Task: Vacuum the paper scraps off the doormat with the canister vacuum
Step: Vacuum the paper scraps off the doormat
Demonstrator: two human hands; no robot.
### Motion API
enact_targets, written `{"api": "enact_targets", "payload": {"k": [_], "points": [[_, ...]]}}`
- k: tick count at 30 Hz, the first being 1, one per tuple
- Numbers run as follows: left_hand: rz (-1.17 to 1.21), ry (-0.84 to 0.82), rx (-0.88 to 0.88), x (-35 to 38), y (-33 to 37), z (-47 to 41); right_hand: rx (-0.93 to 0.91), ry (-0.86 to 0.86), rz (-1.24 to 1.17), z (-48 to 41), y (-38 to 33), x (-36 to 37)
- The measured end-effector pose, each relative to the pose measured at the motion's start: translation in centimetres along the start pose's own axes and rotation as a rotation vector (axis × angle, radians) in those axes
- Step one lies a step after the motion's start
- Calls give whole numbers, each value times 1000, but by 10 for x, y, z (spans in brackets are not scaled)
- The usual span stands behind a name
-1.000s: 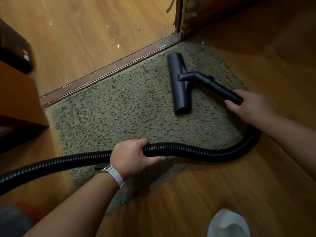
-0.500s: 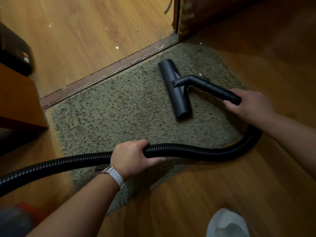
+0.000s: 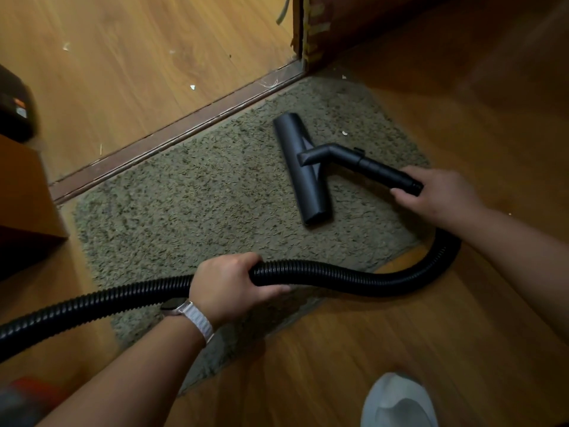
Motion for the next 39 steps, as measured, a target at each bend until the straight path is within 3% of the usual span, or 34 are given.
{"api": "enact_targets", "payload": {"k": [5,14,20,30,39], "points": [[5,9,21,-2,0,-1,-50,-36,15,-1,-5,5],[37,-24,-61,-4,2,-10,194,164,-94,-13,29,-19],[33,-41,-74,-6,6,-17,243,162,-87,-13,37,-19],[-1,-24,-17,-1,2,-10,22,18,61,-14,-3,-3],[36,-41,-60,1,-3,-11,271,177,-120,-12,31,-13]]}}
Point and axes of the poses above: each hand's wrist, its own z-axis away from the middle knuckle, its own x-axis out of the palm, y = z × x, the point moved 4 cm from there along -z, towards the middle knuckle, and after that the axes turned 1 degree about x, right-handed, at the moved point
